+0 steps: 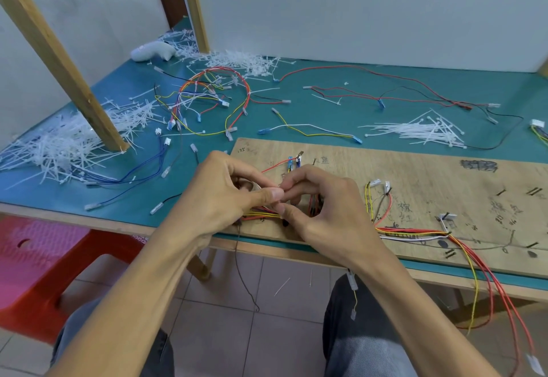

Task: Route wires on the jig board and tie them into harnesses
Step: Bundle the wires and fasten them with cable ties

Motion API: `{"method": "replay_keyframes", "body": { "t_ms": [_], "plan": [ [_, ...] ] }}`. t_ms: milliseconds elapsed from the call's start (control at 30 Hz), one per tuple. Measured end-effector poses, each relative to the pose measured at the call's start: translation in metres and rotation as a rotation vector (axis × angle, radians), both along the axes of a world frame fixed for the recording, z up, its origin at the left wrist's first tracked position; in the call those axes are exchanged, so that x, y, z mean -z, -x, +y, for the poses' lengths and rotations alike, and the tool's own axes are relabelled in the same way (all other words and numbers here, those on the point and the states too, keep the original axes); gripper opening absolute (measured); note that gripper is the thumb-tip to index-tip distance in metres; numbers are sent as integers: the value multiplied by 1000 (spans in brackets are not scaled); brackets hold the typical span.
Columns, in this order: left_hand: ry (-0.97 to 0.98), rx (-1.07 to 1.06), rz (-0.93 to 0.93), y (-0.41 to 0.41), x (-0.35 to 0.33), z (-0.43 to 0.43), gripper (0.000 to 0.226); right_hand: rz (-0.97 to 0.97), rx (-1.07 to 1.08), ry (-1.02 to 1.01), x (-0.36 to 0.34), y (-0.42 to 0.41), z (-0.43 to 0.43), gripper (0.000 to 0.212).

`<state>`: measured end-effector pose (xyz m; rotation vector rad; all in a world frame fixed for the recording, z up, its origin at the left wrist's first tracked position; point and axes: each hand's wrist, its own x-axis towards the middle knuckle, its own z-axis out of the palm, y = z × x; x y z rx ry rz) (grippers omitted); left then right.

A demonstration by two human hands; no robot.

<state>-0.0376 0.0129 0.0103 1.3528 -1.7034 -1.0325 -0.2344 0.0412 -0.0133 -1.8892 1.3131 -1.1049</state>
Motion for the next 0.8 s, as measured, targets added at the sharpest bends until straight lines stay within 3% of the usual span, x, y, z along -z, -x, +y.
{"method": "replay_keyframes", "body": {
  "t_ms": [367,667,800],
  "plan": [
    [156,-68,-311,8,-8,-2,26,-46,-13,-30,1,2,-6,12],
    [119,-103,-203,8,-1,-9,19,-18,-45,-36,2,1,-9,9],
    [201,-178,-214,21,-1,-7,24,60,-22,-34,1,0,-10,13]
  ]
}}
